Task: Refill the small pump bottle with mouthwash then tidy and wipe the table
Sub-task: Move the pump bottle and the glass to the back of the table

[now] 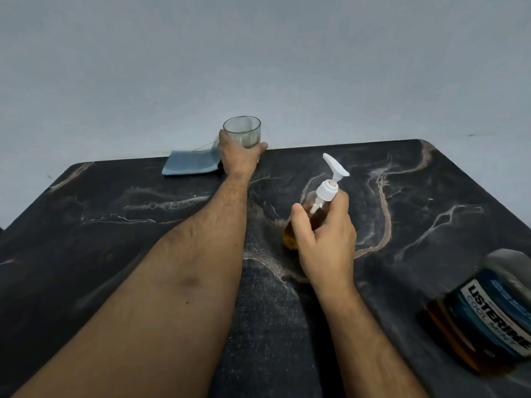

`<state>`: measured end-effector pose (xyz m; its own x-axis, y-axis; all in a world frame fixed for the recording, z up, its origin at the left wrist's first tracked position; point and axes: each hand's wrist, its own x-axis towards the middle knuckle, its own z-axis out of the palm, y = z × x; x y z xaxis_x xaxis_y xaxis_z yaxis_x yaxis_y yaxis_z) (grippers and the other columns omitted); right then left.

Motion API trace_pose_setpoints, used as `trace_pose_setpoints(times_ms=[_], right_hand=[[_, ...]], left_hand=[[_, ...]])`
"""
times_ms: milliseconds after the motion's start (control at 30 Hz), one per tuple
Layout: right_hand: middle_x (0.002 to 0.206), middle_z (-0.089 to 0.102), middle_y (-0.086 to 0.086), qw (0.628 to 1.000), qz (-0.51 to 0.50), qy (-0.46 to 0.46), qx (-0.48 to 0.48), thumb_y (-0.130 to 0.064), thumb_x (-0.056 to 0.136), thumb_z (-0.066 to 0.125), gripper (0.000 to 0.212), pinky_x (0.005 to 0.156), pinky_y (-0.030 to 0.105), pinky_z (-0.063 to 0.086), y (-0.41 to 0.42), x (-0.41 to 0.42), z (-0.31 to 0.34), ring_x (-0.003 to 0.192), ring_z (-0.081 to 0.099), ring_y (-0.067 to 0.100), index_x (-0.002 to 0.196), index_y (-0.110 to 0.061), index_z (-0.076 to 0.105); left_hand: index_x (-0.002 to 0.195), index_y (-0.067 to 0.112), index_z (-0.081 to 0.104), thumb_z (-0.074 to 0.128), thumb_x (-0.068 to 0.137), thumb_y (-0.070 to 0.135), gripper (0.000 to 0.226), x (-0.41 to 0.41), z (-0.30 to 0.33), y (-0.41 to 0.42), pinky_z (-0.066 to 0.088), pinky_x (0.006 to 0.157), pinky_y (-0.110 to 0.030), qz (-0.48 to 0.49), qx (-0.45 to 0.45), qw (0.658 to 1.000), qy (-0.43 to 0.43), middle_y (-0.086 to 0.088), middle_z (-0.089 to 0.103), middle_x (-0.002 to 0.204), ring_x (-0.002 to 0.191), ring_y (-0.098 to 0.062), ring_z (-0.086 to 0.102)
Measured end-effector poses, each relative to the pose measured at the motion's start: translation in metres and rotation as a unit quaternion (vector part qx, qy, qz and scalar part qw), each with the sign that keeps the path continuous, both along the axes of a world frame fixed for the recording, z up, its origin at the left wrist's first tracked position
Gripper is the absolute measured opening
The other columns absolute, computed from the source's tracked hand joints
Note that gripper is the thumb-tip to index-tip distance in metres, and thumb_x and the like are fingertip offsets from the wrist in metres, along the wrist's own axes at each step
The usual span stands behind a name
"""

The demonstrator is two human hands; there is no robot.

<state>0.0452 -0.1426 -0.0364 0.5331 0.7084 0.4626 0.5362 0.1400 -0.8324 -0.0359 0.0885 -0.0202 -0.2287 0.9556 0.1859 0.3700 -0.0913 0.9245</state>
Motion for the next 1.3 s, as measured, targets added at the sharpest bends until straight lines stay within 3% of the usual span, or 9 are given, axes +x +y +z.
trace_pose_setpoints(times_ms=[167,333,533,767,833,900,967,1133,1300], right_hand=[[0.084,0.057,-0.012,1.000,-0.004,-0.005,-0.002,-0.044,0.081,0.058,0.030,0.067,0.021,0.038,0.003,-0.002,-0.002,0.084,0.055,0.014,0.103,-0.027,0.047],[0.086,0.056,-0.013,1.000,-0.013,-0.012,-0.008,-0.045,0.081,0.056,0.039,0.070,0.031,0.039,0.002,-0.005,0.000,0.088,0.056,0.017,0.112,-0.024,0.047],[0.090,0.063,0.000,0.998,0.025,-0.032,-0.039,-0.034,0.087,0.061,0.036,0.072,0.039,0.046,-0.011,-0.011,0.013,0.087,0.059,0.025,0.114,-0.016,0.046],[0.075,0.061,-0.015,0.996,0.085,0.009,-0.029,-0.032,0.074,0.057,0.022,0.058,0.022,0.038,-0.072,-0.019,0.038,0.069,0.057,0.001,0.094,-0.032,0.046],[0.078,0.064,-0.017,0.994,0.100,0.037,-0.027,-0.028,0.072,0.057,0.033,0.063,0.025,0.047,-0.093,-0.020,0.041,0.071,0.061,0.001,0.103,-0.034,0.049],[0.084,0.066,-0.010,0.991,0.117,0.055,-0.025,-0.023,0.070,0.057,0.052,0.074,0.039,0.056,-0.113,-0.021,0.042,0.078,0.066,0.010,0.120,-0.033,0.048],[0.085,0.065,-0.008,0.990,0.131,0.053,-0.017,-0.020,0.068,0.056,0.065,0.078,0.046,0.057,-0.130,-0.023,0.041,0.079,0.065,0.015,0.129,-0.038,0.043],[0.086,0.065,-0.010,0.990,0.141,0.024,0.015,-0.028,0.076,0.063,0.082,0.071,0.039,0.058,-0.153,-0.030,0.043,0.072,0.065,0.011,0.144,-0.054,0.025],[0.085,0.067,-0.007,0.987,0.154,-0.048,-0.008,-0.032,0.082,0.054,0.082,0.075,0.045,0.058,-0.161,-0.036,0.052,0.073,0.067,0.015,0.144,-0.064,0.013]], left_hand=[[0.134,0.009,0.040,0.086,0.072,0.031,0.081,-0.001,-0.008,0.004,0.045,0.098,-0.033,0.024,-0.015,0.999,-0.018,-0.006,0.054,0.133,0.122,-0.025,0.054],[0.129,0.013,0.041,0.087,0.066,0.036,0.081,-0.021,-0.010,-0.031,0.039,0.084,-0.024,0.022,0.006,1.000,-0.014,0.001,0.054,0.117,0.110,-0.018,0.054],[0.141,0.021,0.034,0.087,0.062,0.036,0.095,-0.062,-0.003,-0.113,0.045,0.105,-0.037,-0.050,0.040,0.998,-0.017,-0.001,0.050,0.136,0.121,-0.018,0.052],[0.136,0.031,0.036,0.088,0.048,0.042,0.102,-0.094,-0.009,-0.220,0.048,0.106,-0.041,-0.149,0.033,0.984,-0.088,0.009,0.054,0.131,0.121,-0.009,0.057],[0.134,0.032,0.036,0.089,0.048,0.042,0.102,-0.100,-0.017,-0.243,0.048,0.106,-0.040,-0.165,0.031,0.981,-0.093,0.015,0.058,0.125,0.118,-0.003,0.057],[0.132,0.037,0.035,0.089,0.048,0.043,0.100,-0.106,-0.024,-0.263,0.048,0.106,-0.038,-0.176,0.031,0.981,-0.080,0.018,0.059,0.122,0.117,0.001,0.057],[0.130,0.040,0.035,0.090,0.048,0.043,0.099,-0.110,-0.029,-0.279,0.048,0.105,-0.038,-0.185,0.030,0.979,-0.079,0.019,0.060,0.121,0.116,0.001,0.057],[0.130,0.042,0.033,0.090,0.049,0.043,0.099,-0.110,-0.033,-0.298,0.048,0.106,-0.039,-0.194,0.029,0.977,-0.082,0.015,0.058,0.125,0.118,-0.004,0.058],[0.133,0.038,0.033,0.087,0.049,0.047,0.100,-0.111,-0.033,-0.301,0.046,0.108,-0.037,-0.195,0.028,0.977,-0.079,0.015,0.057,0.125,0.119,-0.004,0.056]])
